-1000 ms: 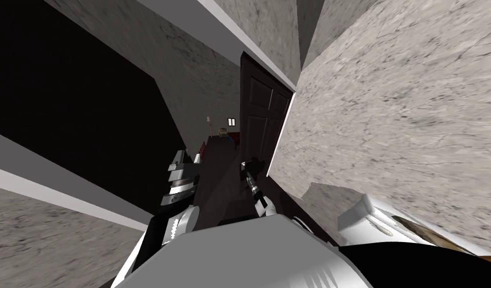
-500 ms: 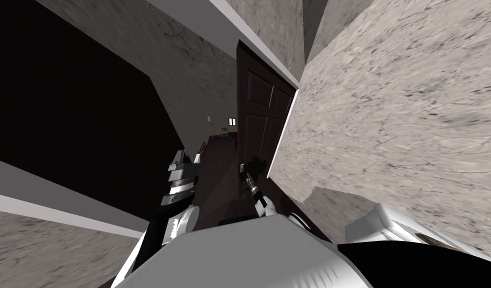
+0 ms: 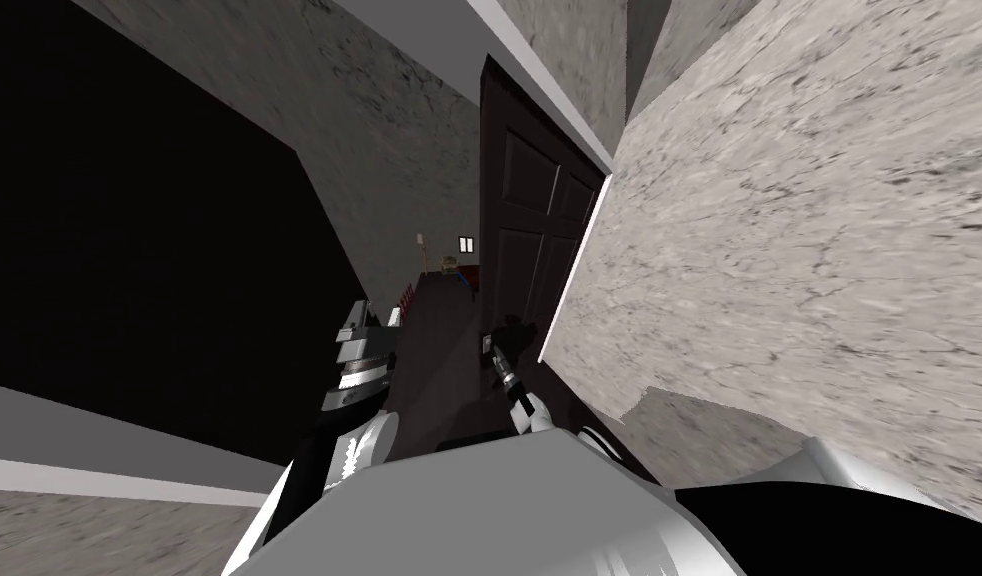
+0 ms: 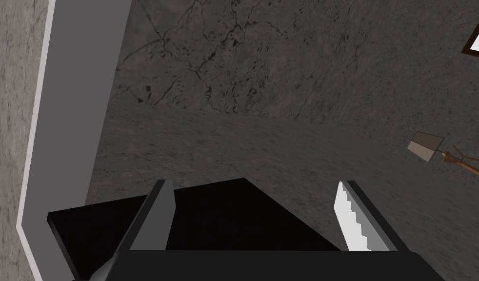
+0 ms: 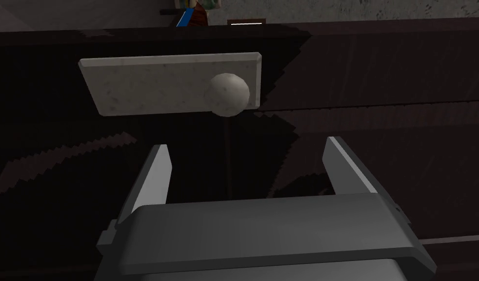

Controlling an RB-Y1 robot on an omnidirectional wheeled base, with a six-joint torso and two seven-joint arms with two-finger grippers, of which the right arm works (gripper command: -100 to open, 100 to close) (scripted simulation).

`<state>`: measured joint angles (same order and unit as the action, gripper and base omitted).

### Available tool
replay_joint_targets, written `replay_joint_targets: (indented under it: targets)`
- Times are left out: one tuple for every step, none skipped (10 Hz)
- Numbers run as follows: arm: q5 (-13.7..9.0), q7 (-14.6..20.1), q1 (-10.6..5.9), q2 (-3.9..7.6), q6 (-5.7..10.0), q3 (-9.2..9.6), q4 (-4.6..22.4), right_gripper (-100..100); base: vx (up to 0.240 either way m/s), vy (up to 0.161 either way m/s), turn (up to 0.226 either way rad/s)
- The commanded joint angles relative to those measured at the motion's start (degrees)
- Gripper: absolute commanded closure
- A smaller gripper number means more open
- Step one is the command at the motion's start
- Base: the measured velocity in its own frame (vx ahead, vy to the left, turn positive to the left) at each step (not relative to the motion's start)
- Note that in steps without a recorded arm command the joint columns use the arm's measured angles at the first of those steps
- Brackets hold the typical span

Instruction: Push the door open

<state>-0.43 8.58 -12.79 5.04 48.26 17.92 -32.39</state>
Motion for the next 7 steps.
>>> replay_joint_targets:
  targets:
    - [-0.1, -0.3, -0.11, -0.21, 0.36, -0.33, 0.6, -100, 0.2, 0.068, 0.043]
    - [-0.15, -0.46, -0.06, -0.34, 0.45, -0.51, 0.72, -100, 0.209, 0.079, 0.037]
    - [-0.19, -0.61, -0.01, -0.48, 0.54, -0.66, 0.83, -100, 0.207, 0.064, 0.029]
    - [-0.22, -0.72, 0.03, -0.62, 0.61, -0.79, 0.92, -100, 0.195, 0.062, 0.028]
    - [-0.25, -0.83, 0.06, -0.76, 0.67, -0.9, 0.99, -100, 0.184, 0.049, 0.012]
    - [-0.21, -0.73, 0.17, -0.69, 0.67, -0.76, 0.95, -100, 0.07, 0.02, -0.003]
    - [-0.21, -0.73, 0.17, -0.69, 0.67, -0.76, 0.95, 100, -0.014, -0.001, 0.003]
